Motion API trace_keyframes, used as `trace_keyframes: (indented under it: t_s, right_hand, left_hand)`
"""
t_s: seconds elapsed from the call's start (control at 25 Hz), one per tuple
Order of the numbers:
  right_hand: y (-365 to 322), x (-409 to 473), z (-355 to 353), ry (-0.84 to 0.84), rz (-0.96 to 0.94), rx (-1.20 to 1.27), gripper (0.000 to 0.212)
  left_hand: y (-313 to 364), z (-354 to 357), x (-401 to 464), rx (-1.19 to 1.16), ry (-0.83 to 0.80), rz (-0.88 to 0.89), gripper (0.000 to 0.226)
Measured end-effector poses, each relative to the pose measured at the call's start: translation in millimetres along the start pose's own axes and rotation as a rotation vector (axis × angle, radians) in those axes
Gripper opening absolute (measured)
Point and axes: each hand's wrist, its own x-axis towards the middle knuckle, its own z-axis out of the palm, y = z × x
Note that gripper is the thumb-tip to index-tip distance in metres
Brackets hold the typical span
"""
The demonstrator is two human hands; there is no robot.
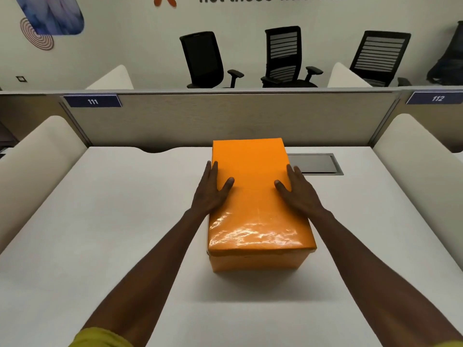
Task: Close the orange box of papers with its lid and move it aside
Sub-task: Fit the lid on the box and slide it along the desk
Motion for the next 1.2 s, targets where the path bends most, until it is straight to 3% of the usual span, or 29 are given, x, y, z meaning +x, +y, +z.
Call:
trace_keyframes:
  t_s: [0.32, 0.44, 0.56, 0.64, 0.84, 1.04, 1.2]
  right_hand:
    - [-1.0, 6.8, 4.8, -0.052, 0.04, -0.025, 0.077]
    - [-4.4, -10.3, -10.8, -0.072, 0.062, 0.155, 0.082]
    - [-0.2, -55.4, -12.2, 0.01, 0.232, 0.38, 0.08]
    - [7.4, -84.3, -2.1, -0.027, 0.338, 0.522, 0.079]
    - [9.2, -98.4, 10.0, -0.035, 0.399, 0.738, 0.073]
    - [13.5, -123.6, 16.5, 0.064, 0.576, 1.084, 0.063]
    - [15.3, -137.3, 34.3, 0.059, 0.631, 1.196, 0.063]
  left_hand:
    - [-2.7, 3.1, 9.7, 0.028, -0.108, -0.022, 0.092]
    - [0.2, -5.0, -1.5, -0.193, -0.089, -0.076, 0.098]
    - [-14.7, -3.0, -36.9, -0.49, -0.028, -0.235, 0.104]
    - [-31.4, 7.0, -64.7, -0.684, -0.112, -0.263, 0.098]
    - [-47.1, 12.8, -77.3, -0.69, -0.239, -0.23, 0.109]
    - [-39.0, 6.8, -116.3, -0.72, -0.101, -0.316, 0.088]
    - [-40.3, 19.4, -157.1, -0.886, -0.1, -0.194, 0.068]
